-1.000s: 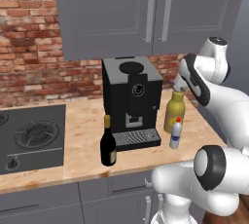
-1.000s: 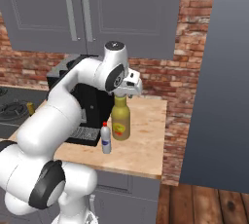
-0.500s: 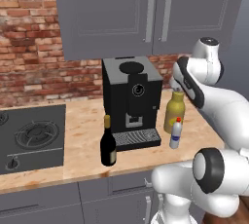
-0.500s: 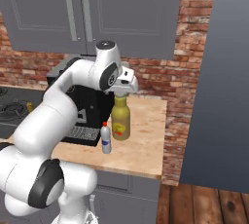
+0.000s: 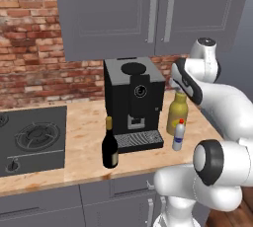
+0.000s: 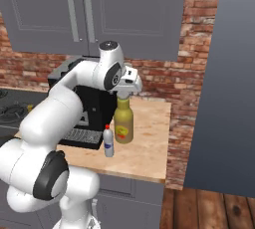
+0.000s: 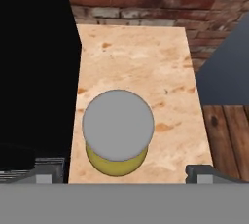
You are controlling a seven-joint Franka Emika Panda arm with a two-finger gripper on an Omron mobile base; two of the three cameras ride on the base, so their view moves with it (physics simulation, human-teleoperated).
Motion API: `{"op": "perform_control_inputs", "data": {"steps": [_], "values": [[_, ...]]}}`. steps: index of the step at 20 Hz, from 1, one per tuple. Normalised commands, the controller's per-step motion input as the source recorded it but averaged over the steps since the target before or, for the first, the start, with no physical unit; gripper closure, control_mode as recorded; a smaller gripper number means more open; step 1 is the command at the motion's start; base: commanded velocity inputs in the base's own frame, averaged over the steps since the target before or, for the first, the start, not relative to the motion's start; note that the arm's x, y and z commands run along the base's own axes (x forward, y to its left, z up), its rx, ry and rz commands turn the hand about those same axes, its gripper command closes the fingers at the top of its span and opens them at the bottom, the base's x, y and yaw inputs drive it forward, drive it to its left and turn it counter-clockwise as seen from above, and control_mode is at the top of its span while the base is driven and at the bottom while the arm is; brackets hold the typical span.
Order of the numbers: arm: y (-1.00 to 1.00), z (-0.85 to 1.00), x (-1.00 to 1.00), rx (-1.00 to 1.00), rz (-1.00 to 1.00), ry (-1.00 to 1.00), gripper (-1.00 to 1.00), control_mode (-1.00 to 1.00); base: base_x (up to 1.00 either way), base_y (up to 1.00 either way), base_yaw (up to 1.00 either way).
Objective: Place the drinks on the dining counter in a tight cluster.
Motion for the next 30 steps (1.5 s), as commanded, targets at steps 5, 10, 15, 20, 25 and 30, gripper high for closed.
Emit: {"op": "perform_control_inputs", "data": {"steps": [5, 10, 15, 20, 25, 30], "values": [[-0.21, 0.0, 0.13, 0.0, 0.18, 0.0, -1.0, -1.0, 0.0, 0.0, 0.0], [-0.12, 0.0, 0.02, 0.0, 0.22, 0.0, -1.0, -1.0, 0.0, 0.0, 0.0], [0.02, 0.0, 0.0, 0.0, 0.05, -0.01, -1.0, -1.0, 0.0, 0.0, 0.0], [0.14, 0.0, 0.0, 0.0, 0.0, 0.0, -1.0, -1.0, 0.0, 0.0, 0.0], [0.11, -0.02, 0.0, 0.0, 0.0, 0.0, -1.0, -1.0, 0.0, 0.0, 0.0], [0.04, -0.11, 0.0, 0.0, 0.0, -0.01, -1.0, -1.0, 0.0, 0.0, 0.0]]}}
